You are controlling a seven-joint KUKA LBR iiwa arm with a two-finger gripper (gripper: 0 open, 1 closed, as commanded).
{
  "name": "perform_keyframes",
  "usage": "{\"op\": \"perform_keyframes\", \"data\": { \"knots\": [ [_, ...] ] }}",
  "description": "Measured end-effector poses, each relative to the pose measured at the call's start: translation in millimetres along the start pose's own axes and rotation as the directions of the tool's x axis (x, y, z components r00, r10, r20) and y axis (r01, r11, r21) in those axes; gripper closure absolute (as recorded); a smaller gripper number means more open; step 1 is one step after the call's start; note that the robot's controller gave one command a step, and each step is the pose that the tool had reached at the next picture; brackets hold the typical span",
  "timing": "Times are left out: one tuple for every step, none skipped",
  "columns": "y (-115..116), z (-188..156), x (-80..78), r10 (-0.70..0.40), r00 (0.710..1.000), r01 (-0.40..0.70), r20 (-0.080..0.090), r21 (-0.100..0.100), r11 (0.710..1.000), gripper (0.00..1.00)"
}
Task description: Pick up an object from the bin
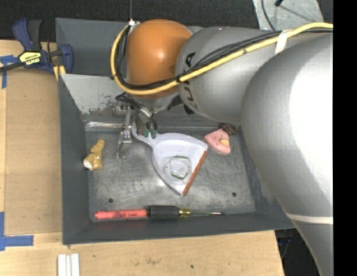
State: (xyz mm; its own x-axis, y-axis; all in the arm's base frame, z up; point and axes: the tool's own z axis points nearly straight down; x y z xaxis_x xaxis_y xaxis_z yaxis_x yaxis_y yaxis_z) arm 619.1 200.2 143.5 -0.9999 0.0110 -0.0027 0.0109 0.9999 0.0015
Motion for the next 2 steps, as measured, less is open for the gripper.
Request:
{"op": "perform_keyframes", "data": {
  "knots": [
    [-0.1, 0.0, 0.0, 0.000, 1.000, 0.000, 0.000, 0.000, 1.000, 0.00],
    [-27.9, 37.9, 1.8, -0.062, 0.998, 0.062, 0.006, -0.002, 0.998, 0.00]
  ]
}}
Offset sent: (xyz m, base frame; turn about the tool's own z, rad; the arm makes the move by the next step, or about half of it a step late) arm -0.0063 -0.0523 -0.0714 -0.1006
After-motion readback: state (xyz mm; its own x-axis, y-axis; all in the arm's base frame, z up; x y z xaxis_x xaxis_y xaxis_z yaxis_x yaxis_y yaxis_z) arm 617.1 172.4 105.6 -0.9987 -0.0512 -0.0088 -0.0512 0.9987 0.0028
